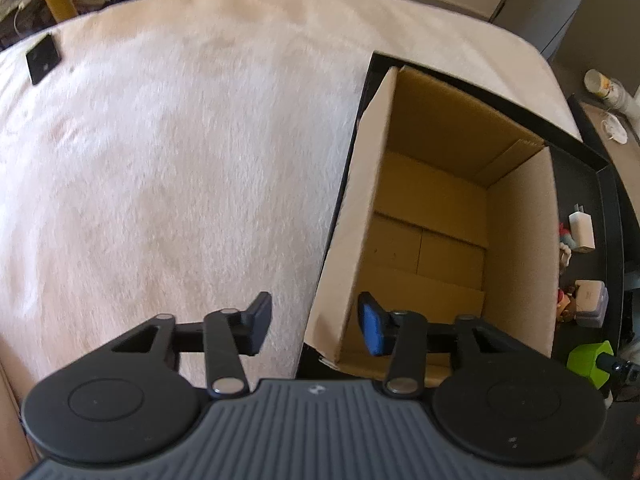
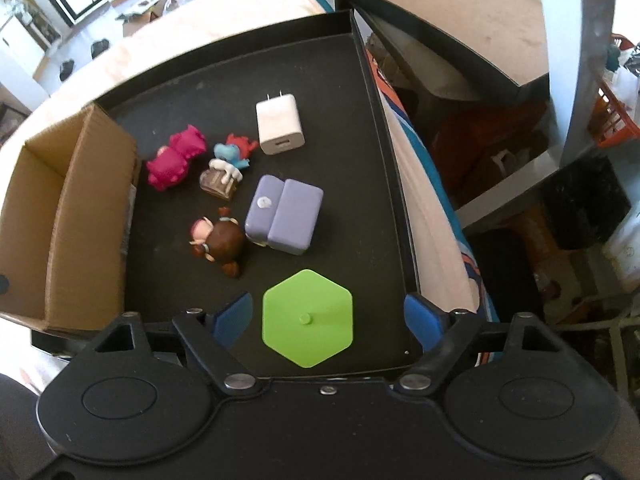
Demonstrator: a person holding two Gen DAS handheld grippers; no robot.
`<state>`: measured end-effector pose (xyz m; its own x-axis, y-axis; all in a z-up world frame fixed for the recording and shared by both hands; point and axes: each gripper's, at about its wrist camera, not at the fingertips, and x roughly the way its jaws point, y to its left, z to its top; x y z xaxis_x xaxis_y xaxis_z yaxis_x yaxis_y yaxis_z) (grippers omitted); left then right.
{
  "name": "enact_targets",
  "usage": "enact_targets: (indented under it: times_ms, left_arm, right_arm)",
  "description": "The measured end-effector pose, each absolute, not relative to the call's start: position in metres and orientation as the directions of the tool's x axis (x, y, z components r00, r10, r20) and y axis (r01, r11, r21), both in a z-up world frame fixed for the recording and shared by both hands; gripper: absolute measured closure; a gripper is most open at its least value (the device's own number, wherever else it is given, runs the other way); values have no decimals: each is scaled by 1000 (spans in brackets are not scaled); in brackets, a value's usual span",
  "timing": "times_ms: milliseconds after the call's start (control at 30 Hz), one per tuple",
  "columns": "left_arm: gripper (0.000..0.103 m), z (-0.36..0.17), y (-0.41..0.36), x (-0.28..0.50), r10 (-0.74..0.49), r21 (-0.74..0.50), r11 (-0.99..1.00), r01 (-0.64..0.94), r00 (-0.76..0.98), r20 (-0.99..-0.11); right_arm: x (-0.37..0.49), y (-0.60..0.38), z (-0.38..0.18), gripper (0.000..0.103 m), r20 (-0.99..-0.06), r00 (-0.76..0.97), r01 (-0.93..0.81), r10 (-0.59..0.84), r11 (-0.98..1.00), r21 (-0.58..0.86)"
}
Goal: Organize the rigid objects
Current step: 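Move the right gripper down onto the green hexagonal container and grasp it, then lift the green container with the right gripper and drop it into the cardboard box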
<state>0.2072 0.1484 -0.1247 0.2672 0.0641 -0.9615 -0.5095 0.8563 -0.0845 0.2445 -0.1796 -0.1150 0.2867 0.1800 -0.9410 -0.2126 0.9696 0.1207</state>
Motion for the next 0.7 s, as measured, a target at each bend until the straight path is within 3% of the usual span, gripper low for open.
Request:
enact_targets:
  times_ms: [267, 300, 367, 433, 600, 700]
  left_arm:
    - [82, -134, 148, 212, 34, -102, 855, -508, 252, -967]
    - [84, -134, 147, 211, 32, -105, 857, -505, 256, -966]
    - [88, -134, 144, 209, 31, -106, 861, -498, 260, -965]
    - [88, -133, 143, 209, 31, -106, 866, -489, 264, -964]
    - [90, -129, 136, 205, 16, -119, 885, -450, 285, -959]
    - [90, -126, 131, 204, 9, -120, 899, -421, 291, -957]
  right_arm:
    - [247, -174, -124, 26, -946, 264, -219, 189, 967, 132]
    - [247, -173, -122, 29, -943, 266, -224, 198, 965, 139]
    - [246, -171, -120, 45, -939, 258, -237, 226, 957, 165]
    - [246, -169, -118, 51, -938, 258, -248, 233, 954, 169]
    - [248, -173, -117, 51, -938, 263, -220, 225, 961, 169]
    - [250, -172, -117, 40, -942, 272, -214, 194, 967, 137]
